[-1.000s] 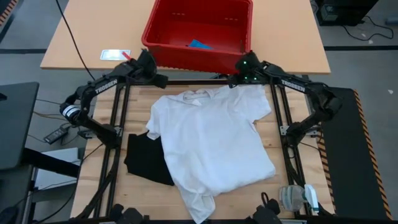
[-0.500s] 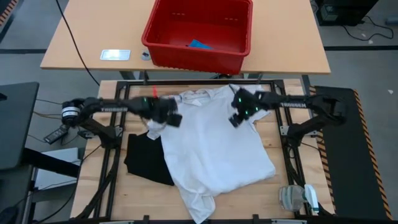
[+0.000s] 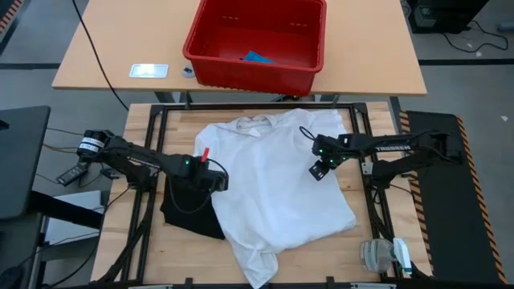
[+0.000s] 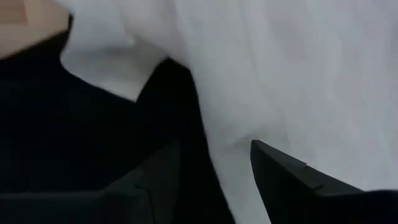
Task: Fold laundry
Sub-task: Fold the white shirt
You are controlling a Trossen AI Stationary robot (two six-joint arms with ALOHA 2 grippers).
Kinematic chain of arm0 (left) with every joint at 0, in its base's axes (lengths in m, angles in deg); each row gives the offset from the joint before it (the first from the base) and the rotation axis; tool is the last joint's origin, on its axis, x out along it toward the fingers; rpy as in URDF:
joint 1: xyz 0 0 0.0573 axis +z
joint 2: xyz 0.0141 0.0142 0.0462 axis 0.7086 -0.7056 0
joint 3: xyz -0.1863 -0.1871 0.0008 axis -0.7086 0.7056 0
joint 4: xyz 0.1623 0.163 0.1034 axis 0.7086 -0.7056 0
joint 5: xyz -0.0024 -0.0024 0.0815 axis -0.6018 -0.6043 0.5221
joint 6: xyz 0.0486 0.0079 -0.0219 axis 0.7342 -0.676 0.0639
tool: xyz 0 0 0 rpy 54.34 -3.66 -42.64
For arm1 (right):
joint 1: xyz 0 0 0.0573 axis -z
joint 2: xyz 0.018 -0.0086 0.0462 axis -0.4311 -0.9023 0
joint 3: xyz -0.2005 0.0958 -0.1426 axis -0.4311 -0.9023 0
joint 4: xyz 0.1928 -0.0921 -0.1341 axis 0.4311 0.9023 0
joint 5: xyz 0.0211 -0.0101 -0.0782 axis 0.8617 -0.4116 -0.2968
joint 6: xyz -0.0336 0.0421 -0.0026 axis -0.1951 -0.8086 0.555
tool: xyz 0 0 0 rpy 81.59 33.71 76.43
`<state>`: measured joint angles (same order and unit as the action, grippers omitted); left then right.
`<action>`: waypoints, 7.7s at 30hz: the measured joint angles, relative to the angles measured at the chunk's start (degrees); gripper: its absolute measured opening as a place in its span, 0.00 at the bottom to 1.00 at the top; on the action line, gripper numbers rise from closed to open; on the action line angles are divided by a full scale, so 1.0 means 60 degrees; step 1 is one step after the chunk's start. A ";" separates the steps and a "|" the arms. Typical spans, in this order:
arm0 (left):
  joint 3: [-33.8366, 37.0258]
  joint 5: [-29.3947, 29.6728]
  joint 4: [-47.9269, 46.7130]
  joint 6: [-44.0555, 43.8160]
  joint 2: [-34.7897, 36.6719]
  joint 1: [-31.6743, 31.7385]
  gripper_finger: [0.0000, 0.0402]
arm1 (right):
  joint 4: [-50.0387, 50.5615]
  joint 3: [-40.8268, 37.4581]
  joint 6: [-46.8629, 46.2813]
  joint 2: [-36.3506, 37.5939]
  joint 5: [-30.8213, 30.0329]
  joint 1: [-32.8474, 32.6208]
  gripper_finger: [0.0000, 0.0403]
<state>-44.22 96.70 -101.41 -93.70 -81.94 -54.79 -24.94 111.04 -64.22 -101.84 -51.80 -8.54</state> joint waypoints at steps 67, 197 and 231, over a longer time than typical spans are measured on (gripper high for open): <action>-0.0855 -0.1399 -0.1145 0.2209 -0.1850 -0.0719 0.26 | -0.2087 -0.2267 -0.1166 0.0804 0.0104 0.1071 0.02; -0.0171 0.2007 0.2767 1.1528 0.1588 0.6290 0.03 | 0.1107 0.0761 -0.2093 0.3438 -0.2955 0.3121 0.01; 0.0225 -0.0160 0.5929 1.0398 -0.1590 0.4198 0.35 | -0.2454 -0.1059 0.1276 -0.0802 -0.0814 0.3013 0.29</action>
<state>-42.87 95.74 -65.84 -31.31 -91.49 -29.61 -39.66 104.68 -56.56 -106.65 -56.69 9.54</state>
